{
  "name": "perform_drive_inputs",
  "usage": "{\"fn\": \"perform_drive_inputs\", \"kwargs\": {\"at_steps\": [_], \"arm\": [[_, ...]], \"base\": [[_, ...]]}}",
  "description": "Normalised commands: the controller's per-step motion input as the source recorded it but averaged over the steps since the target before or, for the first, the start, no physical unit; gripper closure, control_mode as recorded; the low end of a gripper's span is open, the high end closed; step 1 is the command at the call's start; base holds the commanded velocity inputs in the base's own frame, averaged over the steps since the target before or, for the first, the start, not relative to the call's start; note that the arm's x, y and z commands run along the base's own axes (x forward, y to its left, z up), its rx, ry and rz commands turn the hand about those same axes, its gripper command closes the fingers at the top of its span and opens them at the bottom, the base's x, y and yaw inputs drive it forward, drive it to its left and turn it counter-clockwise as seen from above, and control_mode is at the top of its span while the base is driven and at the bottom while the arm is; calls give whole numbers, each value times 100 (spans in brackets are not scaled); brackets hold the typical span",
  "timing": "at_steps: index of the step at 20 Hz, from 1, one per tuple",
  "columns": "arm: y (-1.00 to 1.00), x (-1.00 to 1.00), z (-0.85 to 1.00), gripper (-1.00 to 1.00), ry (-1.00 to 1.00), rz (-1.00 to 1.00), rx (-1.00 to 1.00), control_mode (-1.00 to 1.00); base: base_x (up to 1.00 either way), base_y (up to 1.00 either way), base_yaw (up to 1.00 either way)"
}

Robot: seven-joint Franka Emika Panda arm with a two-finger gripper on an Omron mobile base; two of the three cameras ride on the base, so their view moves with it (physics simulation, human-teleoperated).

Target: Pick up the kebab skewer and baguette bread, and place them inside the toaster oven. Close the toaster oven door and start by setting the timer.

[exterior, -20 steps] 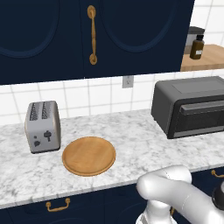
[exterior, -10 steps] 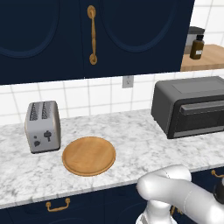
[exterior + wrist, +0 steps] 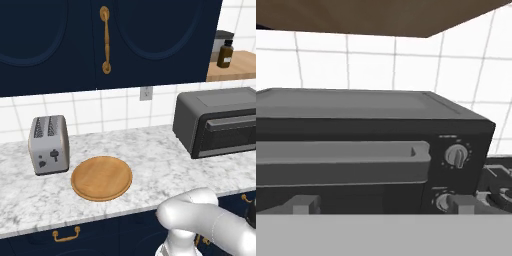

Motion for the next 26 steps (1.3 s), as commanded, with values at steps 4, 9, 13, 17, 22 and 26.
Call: {"fn": "perform_drive_inputs", "kwargs": {"at_steps": [4,9,13,17,22,26], "arm": [[-32,2,0,-100,0,0,20,-100],[-25,2,3,-100,0,0,22,-100],[-20,12,7,-100,0,0,20,-100],[-8,21,4,-100,0,0,18,-100],[-2,13,2,-100,1,0,16,-100],[0,1,3,-100,2,0,6,-100]], "base": [[0,0,0],[0,0,0],[0,0,0],[0,0,0],[0,0,0],[0,0,0]]}}
